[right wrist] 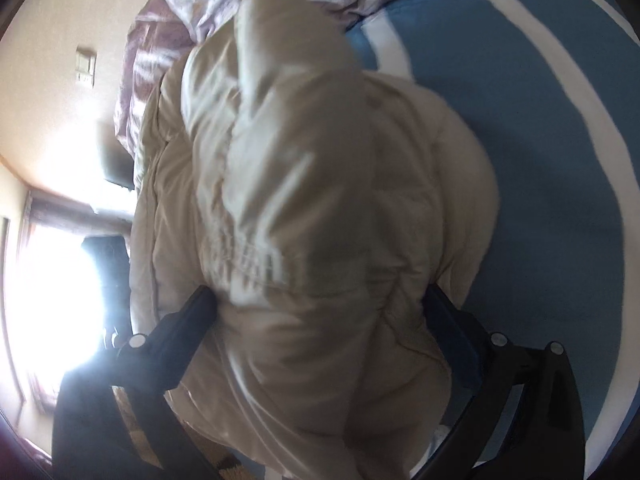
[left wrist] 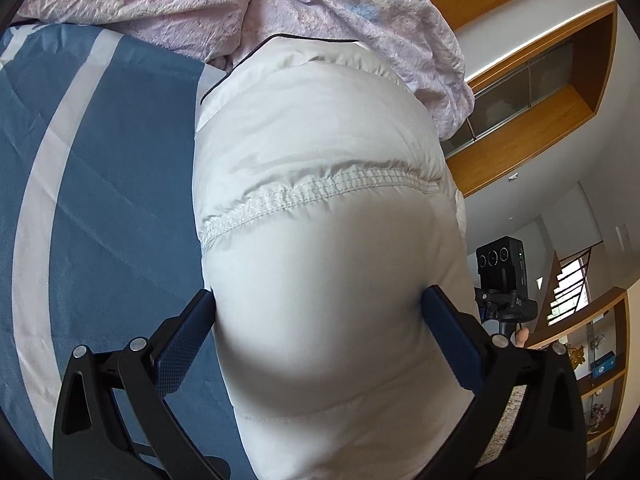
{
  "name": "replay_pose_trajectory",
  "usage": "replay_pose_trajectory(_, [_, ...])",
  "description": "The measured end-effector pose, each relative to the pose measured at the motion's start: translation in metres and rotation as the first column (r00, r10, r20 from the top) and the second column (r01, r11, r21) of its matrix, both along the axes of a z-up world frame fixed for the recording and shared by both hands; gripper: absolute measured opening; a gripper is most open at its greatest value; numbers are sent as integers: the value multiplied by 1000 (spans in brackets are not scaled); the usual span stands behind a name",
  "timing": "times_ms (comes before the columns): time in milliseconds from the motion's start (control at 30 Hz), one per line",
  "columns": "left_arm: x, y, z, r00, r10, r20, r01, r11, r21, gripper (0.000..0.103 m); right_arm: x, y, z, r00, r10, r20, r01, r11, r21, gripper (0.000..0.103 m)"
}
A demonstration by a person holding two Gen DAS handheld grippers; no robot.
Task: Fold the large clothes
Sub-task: 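Lift the jacket bundle with both grippers and roll it over, then hold the rolled jacket bundle up with both grippers and turn it upright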
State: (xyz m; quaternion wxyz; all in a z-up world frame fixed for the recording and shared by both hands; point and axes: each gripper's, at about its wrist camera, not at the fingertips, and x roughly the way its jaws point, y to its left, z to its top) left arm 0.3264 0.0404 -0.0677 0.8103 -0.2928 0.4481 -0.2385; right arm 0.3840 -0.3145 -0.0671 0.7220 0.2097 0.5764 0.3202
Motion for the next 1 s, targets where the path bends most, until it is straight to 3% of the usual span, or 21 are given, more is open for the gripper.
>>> replay_pose_trajectory(67, [-1, 1, -1, 1000, -8, 6, 8, 1000, 1, 102, -1, 10, 4, 999, 34, 16, -34, 999, -26, 101])
replay_pose_trajectory(367, [1, -16, -3, 999, -26, 40, 24, 999, 49, 102, 2, 16, -6, 998, 57, 32, -60, 995, 78, 101])
replay_pose_trajectory(500, [-8, -21, 7, 996, -28, 81, 23, 998, 58, 88, -7, 21, -6, 992, 65, 108, -80, 987, 138, 100])
replay_pose_trajectory(600, [-12, -20, 14, 994, -35, 100, 30, 998, 51, 80, -11, 21, -3, 990, 57, 131, -77, 984, 160, 87])
replay_pose_trajectory(833, [-16, -3, 34, 987, 1, 158, -12, 998, 68, 74, -12, 33, 9, 984, 64, 168, -98, 975, 198, 62])
replay_pose_trajectory(1000, [-23, 29, 44, 980, 51, 190, -70, 993, 94, 72, -11, 57, 8, 979, 86, 182, -128, 964, 234, 57])
